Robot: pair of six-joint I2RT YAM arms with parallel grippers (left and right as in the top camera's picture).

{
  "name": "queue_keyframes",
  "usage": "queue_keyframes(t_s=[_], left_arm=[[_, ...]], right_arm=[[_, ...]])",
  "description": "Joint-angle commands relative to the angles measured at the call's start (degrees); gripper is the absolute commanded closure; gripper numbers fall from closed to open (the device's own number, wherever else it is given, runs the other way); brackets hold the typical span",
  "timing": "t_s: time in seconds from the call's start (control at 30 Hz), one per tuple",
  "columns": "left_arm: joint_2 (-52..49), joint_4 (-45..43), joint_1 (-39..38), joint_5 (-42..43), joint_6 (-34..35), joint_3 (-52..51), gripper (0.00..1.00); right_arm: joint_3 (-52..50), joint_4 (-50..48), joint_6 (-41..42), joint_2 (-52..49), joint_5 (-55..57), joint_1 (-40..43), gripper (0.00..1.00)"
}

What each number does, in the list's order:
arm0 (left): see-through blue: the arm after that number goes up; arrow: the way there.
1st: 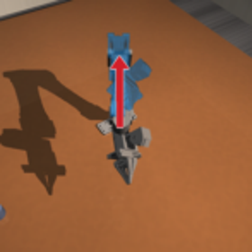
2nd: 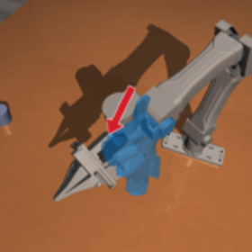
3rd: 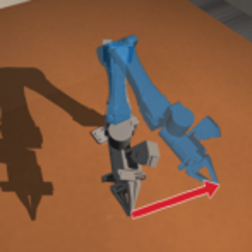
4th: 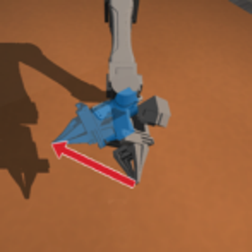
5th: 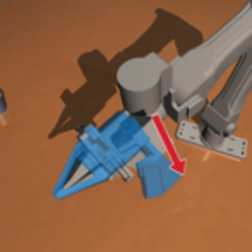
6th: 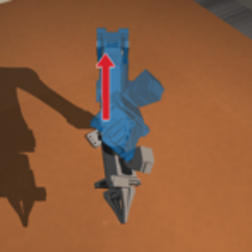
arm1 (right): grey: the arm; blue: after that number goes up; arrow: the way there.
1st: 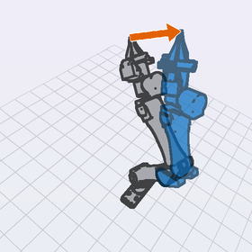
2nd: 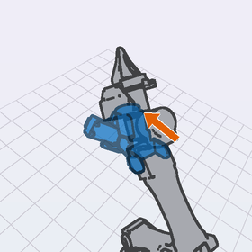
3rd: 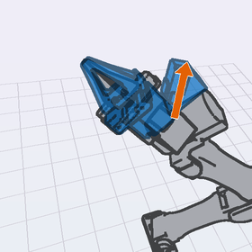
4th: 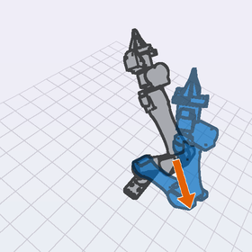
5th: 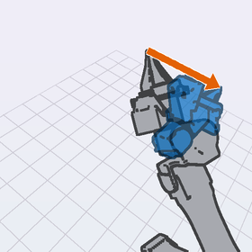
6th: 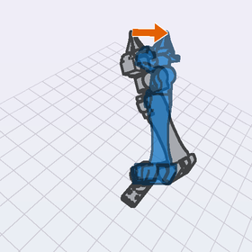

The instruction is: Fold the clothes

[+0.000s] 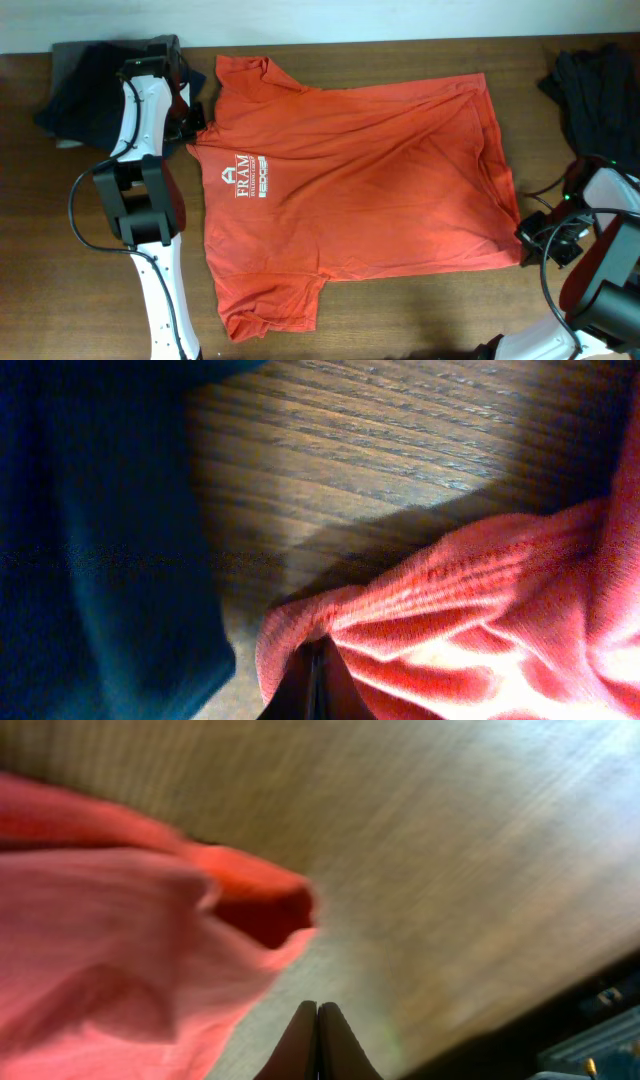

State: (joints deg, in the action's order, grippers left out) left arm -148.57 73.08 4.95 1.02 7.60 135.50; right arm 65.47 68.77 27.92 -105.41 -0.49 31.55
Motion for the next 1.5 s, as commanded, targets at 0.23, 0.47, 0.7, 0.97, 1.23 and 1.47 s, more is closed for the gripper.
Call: queue_keyframes(t_s=[0.23, 0.47, 0.7, 0.97, 1.23, 1.47], left_arm=[[16.6, 5.8, -1.1, 2.4, 2.2, -0.2, 0.8], [16.8, 16.3, -5.6, 7.1, 1.7, -2.0, 0.69], [16.8, 19.3, -12.4, 6.6, 1.6, -10.5, 0.69], [16.8, 11.5, -16.6, 6.1, 1.6, -24.7, 0.71], [16.8, 5.5, -16.7, 6.3, 1.8, -32.7, 0.72], [16.8, 3.4, -16.7, 6.3, 1.8, -34.2, 0.71]], right_arm=[[12.1, 5.4, -5.3, 11.4, -5.9, 1.1, 0.96], [16.2, -4.9, -14.6, 17.4, -15.1, -8.0, 0.92], [16.2, -13.2, -14.7, 9.0, -10.8, -18.1, 0.93], [16.2, -19.1, -15.7, -3.9, -10.8, -21.5, 0.96], [16.2, -23.6, -17.0, -10.3, -5.1, -21.4, 0.96], [16.2, -25.4, -17.0, -13.6, -0.2, -20.9, 0.96]])
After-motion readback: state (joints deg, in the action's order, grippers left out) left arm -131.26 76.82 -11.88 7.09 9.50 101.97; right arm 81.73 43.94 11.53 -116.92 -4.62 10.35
